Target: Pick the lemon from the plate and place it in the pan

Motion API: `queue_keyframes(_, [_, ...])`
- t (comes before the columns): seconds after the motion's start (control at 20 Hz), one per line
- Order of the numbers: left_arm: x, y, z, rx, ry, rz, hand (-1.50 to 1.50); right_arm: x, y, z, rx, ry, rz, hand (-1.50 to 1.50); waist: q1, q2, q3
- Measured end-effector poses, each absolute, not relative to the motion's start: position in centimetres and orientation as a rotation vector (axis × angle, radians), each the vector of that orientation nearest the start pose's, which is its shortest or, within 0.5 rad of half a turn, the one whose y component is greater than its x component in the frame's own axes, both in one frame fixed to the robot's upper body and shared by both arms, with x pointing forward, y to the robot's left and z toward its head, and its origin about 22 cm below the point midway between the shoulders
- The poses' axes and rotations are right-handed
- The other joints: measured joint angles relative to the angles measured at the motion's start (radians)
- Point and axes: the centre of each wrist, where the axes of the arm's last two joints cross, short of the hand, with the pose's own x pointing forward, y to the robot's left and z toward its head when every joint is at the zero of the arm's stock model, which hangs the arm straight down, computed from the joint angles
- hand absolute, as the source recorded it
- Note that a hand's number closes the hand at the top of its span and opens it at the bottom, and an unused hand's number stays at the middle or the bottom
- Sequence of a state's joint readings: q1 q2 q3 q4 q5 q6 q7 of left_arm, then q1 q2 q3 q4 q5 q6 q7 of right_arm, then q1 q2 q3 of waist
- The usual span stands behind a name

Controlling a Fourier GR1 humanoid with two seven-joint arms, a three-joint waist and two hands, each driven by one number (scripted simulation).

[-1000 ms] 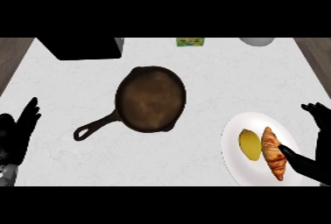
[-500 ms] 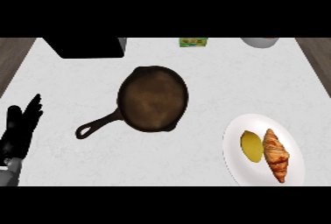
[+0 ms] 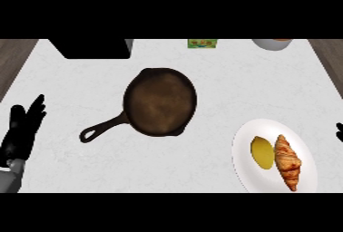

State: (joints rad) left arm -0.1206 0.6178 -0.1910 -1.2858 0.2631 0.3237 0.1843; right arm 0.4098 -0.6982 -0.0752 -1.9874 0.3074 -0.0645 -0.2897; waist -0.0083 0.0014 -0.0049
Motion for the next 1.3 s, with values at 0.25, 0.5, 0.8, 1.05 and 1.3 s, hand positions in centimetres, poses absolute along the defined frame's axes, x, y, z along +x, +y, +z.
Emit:
queue_keyframes(0.25, [26.9, 34.8, 1.4, 0.498, -1.204, -0.096, 0.0, 15.2, -32.3, 10.4, -0.809, -1.552, 1.054, -1.5, 0.009, 0.0, 0.002])
queue_keyframes(0.5, [26.4, 34.7, 1.0, 0.498, -1.202, -0.099, 0.0, 15.8, -29.2, 9.0, -0.833, -1.423, 1.124, -1.5, 0.014, 0.0, 0.004])
queue_keyframes(0.8, [26.3, 35.3, 1.7, 0.492, -1.2, -0.095, 0.0, 17.0, -26.5, 7.0, -0.86, -1.357, 1.146, -1.5, 0.011, -0.001, 0.005])
queue_keyframes(1.05, [26.4, 35.2, 1.3, 0.498, -1.196, -0.092, 0.0, 17.7, -26.3, 5.2, -0.906, -1.307, 1.16, -1.5, 0.008, -0.001, 0.005])
queue_keyframes(1.3, [26.5, 35.0, 1.1, 0.49, -1.196, -0.099, 0.0, 18.3, -25.6, 3.8, -0.915, -1.267, 1.189, -1.5, 0.008, -0.002, 0.005])
